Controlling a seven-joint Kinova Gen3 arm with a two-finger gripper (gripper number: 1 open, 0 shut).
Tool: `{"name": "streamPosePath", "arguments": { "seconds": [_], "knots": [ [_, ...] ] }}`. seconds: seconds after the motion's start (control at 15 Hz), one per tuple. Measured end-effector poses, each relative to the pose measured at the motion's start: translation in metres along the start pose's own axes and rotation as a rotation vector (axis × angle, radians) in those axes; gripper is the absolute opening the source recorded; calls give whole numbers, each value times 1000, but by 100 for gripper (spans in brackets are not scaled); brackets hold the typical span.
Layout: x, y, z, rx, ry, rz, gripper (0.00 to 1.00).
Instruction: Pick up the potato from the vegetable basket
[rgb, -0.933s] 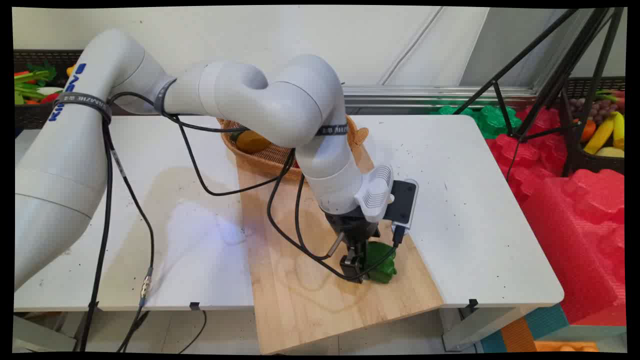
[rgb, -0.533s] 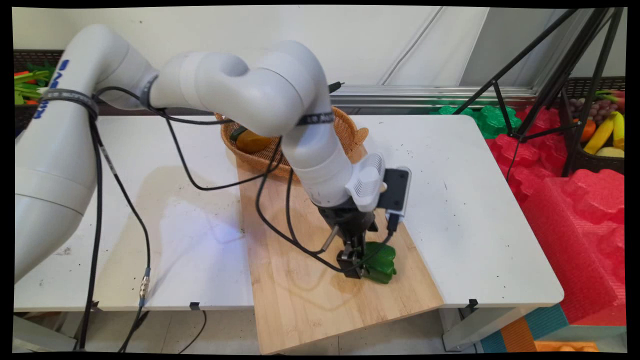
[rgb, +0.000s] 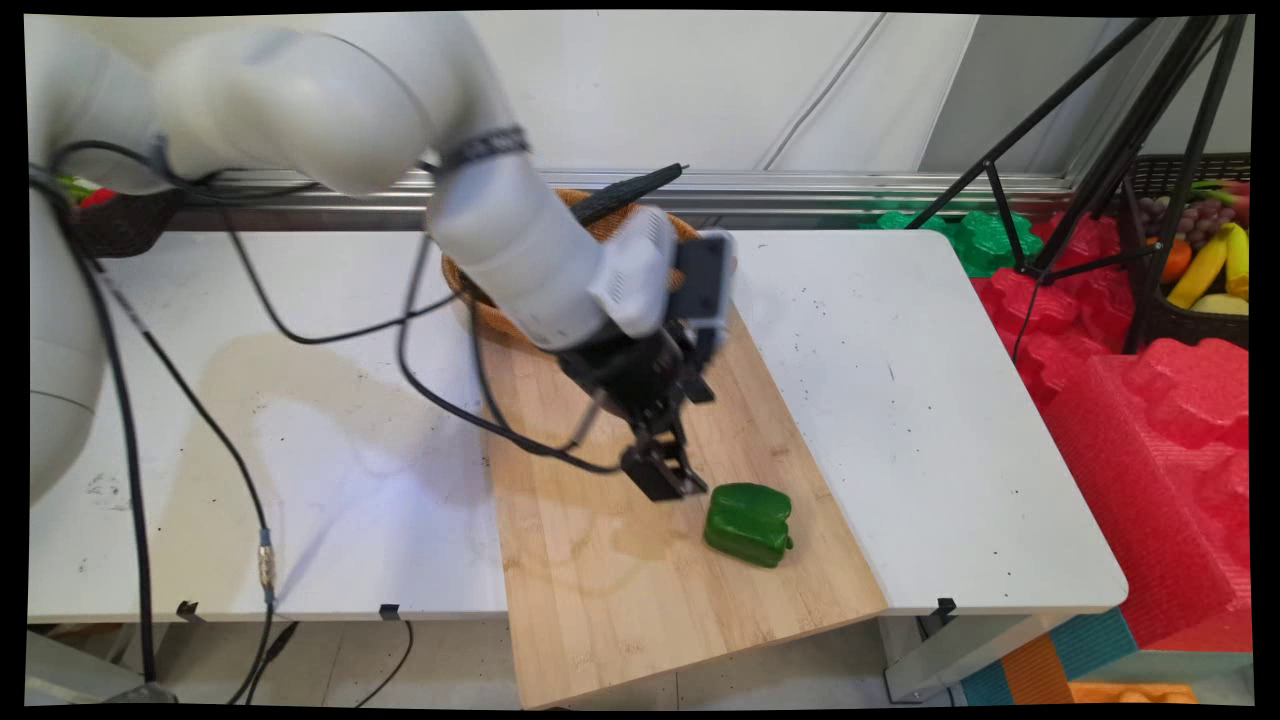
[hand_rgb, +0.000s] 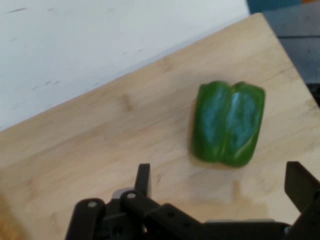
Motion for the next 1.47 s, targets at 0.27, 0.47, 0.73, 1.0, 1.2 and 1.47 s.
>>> {"name": "streamPosePath", "arguments": {
  "seconds": [0.27,0.47,0.73,1.0,1.2,1.47],
  "knots": [
    [-37,-5,-49,56,51,-93,100],
    [-67,-8,-79,100,88,-159,100],
    [-95,-10,-104,146,129,-226,100],
    [-125,-13,-130,213,178,-300,100],
    [-147,-12,-147,261,180,-367,100],
    [-165,-11,-164,309,174,-424,100]
  ]
}}
